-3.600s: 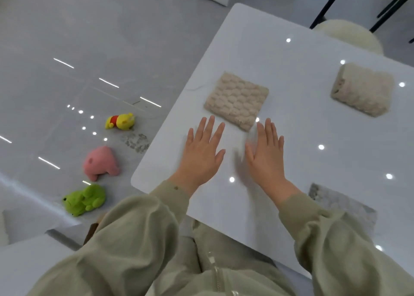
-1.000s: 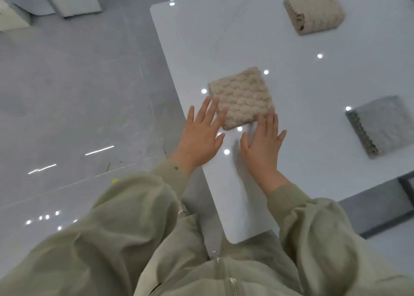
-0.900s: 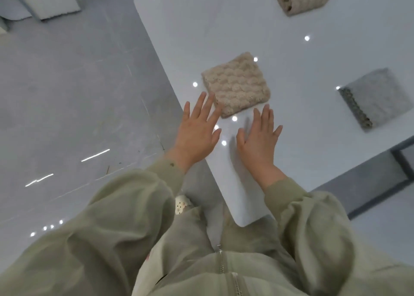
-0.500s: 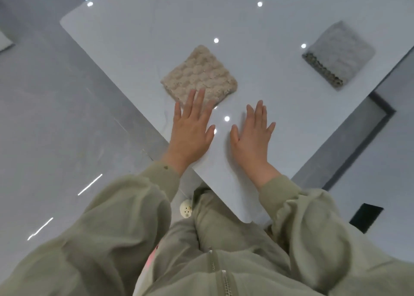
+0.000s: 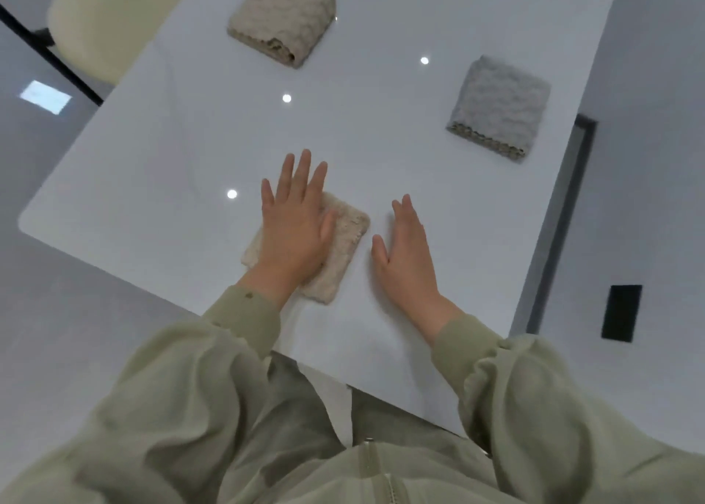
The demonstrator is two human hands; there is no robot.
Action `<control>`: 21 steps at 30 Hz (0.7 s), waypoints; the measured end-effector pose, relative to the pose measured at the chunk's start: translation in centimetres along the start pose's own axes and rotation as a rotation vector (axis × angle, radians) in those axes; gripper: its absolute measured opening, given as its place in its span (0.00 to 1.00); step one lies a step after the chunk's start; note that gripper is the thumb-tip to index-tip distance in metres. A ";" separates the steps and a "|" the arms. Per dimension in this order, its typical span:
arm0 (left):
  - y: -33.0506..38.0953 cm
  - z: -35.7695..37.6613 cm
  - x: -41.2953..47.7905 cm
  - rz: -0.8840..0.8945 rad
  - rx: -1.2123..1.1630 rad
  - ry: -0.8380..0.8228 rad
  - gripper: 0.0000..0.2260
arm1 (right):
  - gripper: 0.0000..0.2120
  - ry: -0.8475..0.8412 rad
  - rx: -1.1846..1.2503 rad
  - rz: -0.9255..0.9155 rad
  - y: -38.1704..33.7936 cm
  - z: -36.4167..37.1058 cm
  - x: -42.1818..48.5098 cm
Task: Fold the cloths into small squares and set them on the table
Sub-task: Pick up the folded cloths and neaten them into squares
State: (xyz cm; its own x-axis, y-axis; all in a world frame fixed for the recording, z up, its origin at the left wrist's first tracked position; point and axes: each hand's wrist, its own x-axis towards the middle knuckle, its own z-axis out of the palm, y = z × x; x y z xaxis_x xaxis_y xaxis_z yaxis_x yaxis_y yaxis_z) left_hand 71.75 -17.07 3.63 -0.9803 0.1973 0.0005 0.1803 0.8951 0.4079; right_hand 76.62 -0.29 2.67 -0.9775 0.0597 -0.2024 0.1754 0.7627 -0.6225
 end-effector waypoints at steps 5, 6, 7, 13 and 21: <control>-5.2 -1.7 1.9 -0.070 -0.522 -0.071 0.23 | 0.25 0.240 0.295 0.283 -3.1 2.1 -0.2; -6.7 -2.1 2.1 -0.076 -0.582 -0.134 0.22 | 0.24 0.317 0.365 0.362 -4.3 3.0 -0.5; -7.3 -2.2 1.9 -0.079 -0.623 -0.167 0.22 | 0.23 0.374 0.421 0.409 -4.7 3.2 -0.8; -9.5 -2.2 0.4 -0.003 -0.761 -0.305 0.25 | 0.21 0.542 0.651 0.474 -7.9 6.5 -2.0; -8.4 -1.0 0.0 0.033 -0.846 -0.341 0.26 | 0.26 0.556 0.550 0.442 -9.1 7.6 -0.3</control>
State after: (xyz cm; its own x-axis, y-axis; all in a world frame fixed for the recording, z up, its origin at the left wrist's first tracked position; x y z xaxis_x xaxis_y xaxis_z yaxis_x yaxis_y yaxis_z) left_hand 70.14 -24.93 1.11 -0.8745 0.4458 -0.1911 -0.0430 0.3212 0.9460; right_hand 76.23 -12.17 2.65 -0.6975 0.6872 -0.2030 0.4412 0.1886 -0.8773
